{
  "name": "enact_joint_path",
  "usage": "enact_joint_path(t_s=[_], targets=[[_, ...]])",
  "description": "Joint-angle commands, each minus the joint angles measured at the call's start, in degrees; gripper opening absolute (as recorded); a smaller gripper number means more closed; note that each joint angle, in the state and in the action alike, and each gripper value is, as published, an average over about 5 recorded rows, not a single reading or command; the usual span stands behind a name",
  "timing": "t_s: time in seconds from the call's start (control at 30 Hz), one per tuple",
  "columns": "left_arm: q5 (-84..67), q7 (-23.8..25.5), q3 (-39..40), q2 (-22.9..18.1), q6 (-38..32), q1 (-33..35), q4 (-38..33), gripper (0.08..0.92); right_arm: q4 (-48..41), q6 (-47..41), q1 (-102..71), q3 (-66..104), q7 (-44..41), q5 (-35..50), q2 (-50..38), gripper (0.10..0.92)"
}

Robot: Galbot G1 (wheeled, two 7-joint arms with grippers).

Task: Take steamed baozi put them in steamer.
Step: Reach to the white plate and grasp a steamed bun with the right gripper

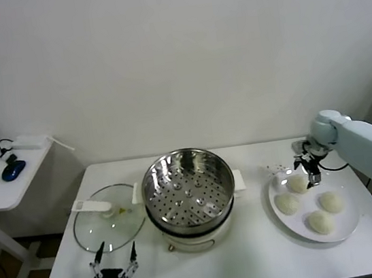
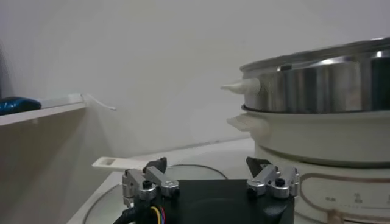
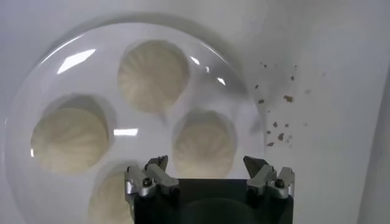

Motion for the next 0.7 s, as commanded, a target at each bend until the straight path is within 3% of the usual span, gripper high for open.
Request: enact_joint_path(t_s=[0.03, 0.33, 0.7], targets=[[0.3, 0.1, -0.3, 0.1, -0.4, 0.0, 0.5, 0.823, -5.1, 1.1, 0.4, -0.1, -1.3, -1.4, 2.7, 0.823], [0.5, 0.1, -0.5, 0.2, -0.5, -0.2, 1.0, 0.823, -6.5, 1.1, -0.8, 1.3, -1.8, -1.4, 3.9, 0.812], [0.7, 0.0, -0.3, 0.3, -1.0, -0.4, 1.4, 0.823, -5.5, 1.5, -1.3, 2.3, -0.6, -2.0, 3.6, 0.718]])
